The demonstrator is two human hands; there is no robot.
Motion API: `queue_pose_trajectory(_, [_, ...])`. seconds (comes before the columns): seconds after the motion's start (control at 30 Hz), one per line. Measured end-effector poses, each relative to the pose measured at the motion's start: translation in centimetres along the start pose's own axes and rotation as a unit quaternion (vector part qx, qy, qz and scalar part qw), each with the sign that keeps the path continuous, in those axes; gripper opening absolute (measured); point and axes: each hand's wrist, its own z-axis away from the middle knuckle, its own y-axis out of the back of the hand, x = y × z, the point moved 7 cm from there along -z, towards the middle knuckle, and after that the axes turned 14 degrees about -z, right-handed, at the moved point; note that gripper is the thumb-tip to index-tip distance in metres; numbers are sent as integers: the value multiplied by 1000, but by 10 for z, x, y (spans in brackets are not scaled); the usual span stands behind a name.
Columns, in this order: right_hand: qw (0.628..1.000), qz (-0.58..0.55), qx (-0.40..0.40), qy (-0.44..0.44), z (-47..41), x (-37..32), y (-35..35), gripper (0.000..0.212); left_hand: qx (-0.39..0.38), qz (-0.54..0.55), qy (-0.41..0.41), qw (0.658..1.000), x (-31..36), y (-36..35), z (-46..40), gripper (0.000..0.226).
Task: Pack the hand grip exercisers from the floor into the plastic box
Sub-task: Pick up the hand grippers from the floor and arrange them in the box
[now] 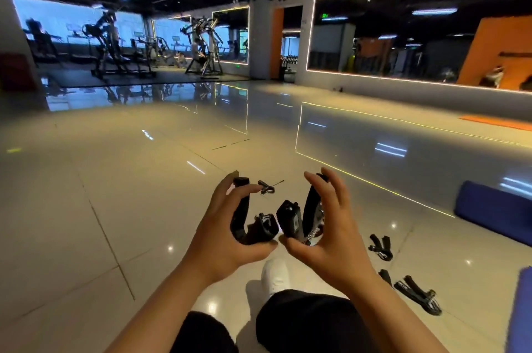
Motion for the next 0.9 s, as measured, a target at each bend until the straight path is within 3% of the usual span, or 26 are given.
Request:
queue_pose_trajectory(0.2, [997,79,-11,-14,66,-30,54,107,-17,-30,-47,998,67,-23,52,83])
queue_pose_trajectory(0.63, [973,203,36,-108,228,-86,195,101,-88,39,-164,982,215,-81,122,81])
queue_pose_trajectory(0.77, [959,233,71,-144,260,-110,249,96,-101,69,-218,968,263,-89,125,72])
queue_pose_trajectory(0.9, [947,254,125,-150,292,-128,293,97,-131,113,-223,959,299,-109,127,64])
